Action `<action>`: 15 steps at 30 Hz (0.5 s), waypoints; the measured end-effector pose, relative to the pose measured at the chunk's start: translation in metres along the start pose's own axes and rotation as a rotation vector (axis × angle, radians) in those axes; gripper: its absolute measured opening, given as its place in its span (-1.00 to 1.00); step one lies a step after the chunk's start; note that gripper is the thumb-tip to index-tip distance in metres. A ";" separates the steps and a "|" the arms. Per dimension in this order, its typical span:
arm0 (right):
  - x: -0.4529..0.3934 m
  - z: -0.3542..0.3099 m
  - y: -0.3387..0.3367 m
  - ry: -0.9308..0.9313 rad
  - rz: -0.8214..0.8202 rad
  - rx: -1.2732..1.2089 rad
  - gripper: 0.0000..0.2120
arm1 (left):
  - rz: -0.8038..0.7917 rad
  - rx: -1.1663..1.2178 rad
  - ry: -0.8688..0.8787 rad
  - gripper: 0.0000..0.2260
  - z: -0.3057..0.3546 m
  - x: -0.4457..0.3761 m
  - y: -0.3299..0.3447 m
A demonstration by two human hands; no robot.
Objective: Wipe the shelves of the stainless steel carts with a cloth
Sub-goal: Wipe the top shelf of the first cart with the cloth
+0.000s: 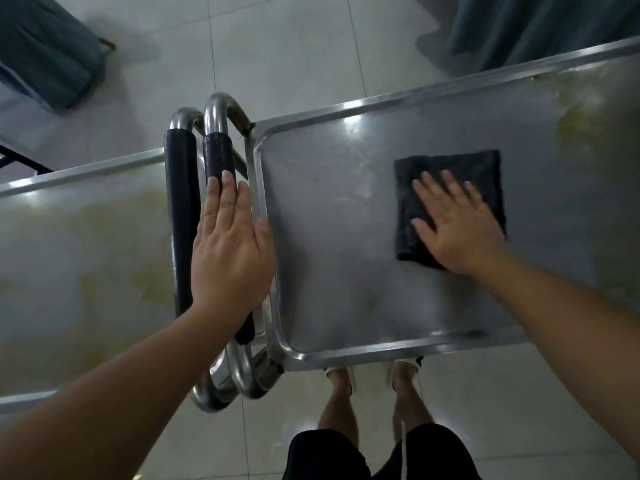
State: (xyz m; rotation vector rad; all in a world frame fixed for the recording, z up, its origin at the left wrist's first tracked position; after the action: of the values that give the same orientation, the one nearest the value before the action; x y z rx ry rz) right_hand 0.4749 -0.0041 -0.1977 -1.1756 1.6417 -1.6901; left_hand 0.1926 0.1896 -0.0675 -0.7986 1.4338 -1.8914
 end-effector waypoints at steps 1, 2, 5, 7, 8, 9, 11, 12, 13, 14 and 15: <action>0.007 0.041 -0.003 0.119 -0.004 -0.018 -0.32 | 0.002 0.000 0.000 -0.42 0.000 0.000 0.000; 0.015 0.075 -0.005 0.235 -0.011 -0.040 -0.30 | 0.002 -0.002 0.002 -0.42 0.000 0.000 0.000; 0.032 0.110 -0.004 0.436 -0.035 -0.092 -0.26 | 0.003 -0.011 0.009 -0.41 0.001 -0.001 0.001; 0.036 0.081 -0.003 0.491 -0.007 -0.130 -0.27 | 0.011 -0.005 0.008 -0.41 0.000 -0.001 0.001; 0.038 0.055 -0.002 0.496 0.012 -0.147 -0.28 | 0.014 -0.003 0.008 -0.41 0.000 0.000 0.001; 0.040 0.024 0.000 0.478 0.027 -0.155 -0.28 | 0.016 -0.002 0.008 -0.40 0.000 0.000 0.001; 0.048 -0.051 0.009 0.382 0.038 -0.162 -0.29 | 0.022 -0.001 0.005 -0.40 0.000 -0.001 0.001; 0.052 -0.091 0.015 0.317 0.042 -0.178 -0.30 | 0.025 -0.001 0.003 -0.40 0.000 -0.001 0.000; 0.057 -0.133 0.021 0.241 0.044 -0.196 -0.31 | 0.027 -0.003 0.003 -0.40 0.000 -0.001 0.000; 0.063 -0.174 0.027 0.146 0.032 -0.207 -0.32 | 0.026 -0.005 0.004 -0.41 0.000 -0.001 0.000; 0.069 -0.214 0.033 0.030 0.009 -0.206 -0.32 | 0.023 -0.008 0.007 -0.41 0.000 -0.001 0.000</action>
State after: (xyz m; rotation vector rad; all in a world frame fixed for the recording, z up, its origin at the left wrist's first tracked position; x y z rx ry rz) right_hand 0.2539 0.0473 -0.1915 -1.2406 1.8728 -1.5693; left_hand 0.1934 0.1906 -0.0676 -0.7773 1.4499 -1.8741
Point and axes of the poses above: each hand's wrist, its own x-axis away from the middle knuckle, its own y-axis out of the palm, z = x × y, the point moved 8 cm from there along -x, towards the middle knuckle, and after that the axes turned 3 degrees about y, right-handed, at the moved point
